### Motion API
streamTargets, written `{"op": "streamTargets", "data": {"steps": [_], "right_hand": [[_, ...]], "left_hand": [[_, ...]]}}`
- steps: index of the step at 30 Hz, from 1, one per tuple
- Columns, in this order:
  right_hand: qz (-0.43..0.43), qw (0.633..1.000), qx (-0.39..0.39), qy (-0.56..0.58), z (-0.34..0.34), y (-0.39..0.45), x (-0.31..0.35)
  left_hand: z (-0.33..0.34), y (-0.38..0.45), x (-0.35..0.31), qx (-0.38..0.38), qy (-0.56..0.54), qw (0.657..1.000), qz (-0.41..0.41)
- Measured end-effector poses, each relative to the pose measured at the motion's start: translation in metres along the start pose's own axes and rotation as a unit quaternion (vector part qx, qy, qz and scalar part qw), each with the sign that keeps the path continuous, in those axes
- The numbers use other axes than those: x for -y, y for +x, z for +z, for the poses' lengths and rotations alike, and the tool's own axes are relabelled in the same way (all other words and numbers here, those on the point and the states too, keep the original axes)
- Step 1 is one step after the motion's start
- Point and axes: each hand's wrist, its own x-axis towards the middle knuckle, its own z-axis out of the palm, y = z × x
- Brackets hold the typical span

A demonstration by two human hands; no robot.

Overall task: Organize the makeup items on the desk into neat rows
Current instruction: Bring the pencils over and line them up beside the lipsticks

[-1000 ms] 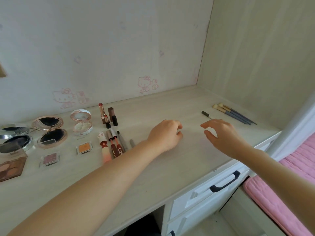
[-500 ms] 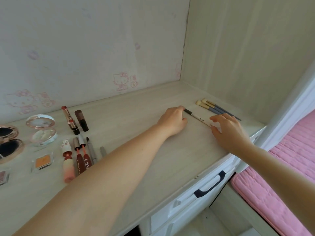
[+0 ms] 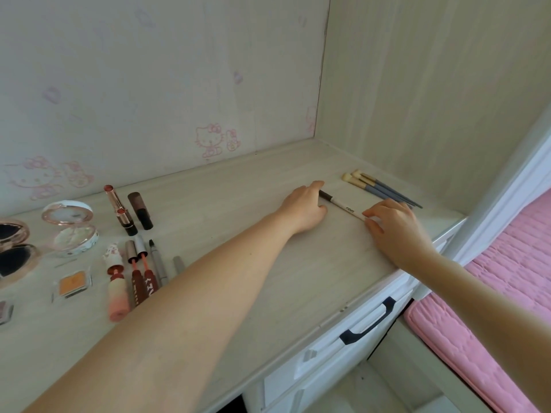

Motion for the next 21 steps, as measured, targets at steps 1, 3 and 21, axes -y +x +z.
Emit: {"op": "streamTargets", "data": {"steps": [1, 3, 21], "right_hand": [[-0.003, 1.000, -0.003, 0.005, 0.000, -0.002, 0.002], [-0.007, 1.000, -0.006, 0.009, -0.001, -0.004, 0.007], [-0.075, 0.986, -0.030, 0.148, -0.021, -0.040, 0.098]], "left_hand": [[-0.002, -0.003, 0.001, -0.006, -0.008, 1.000, 0.000], [-0.008, -0.010, 0.003, -0.028, -0.028, 0.999, -0.002], [-0.072, -0.117, 0.041, -0.167, -0.495, 0.847, -0.099]]}}
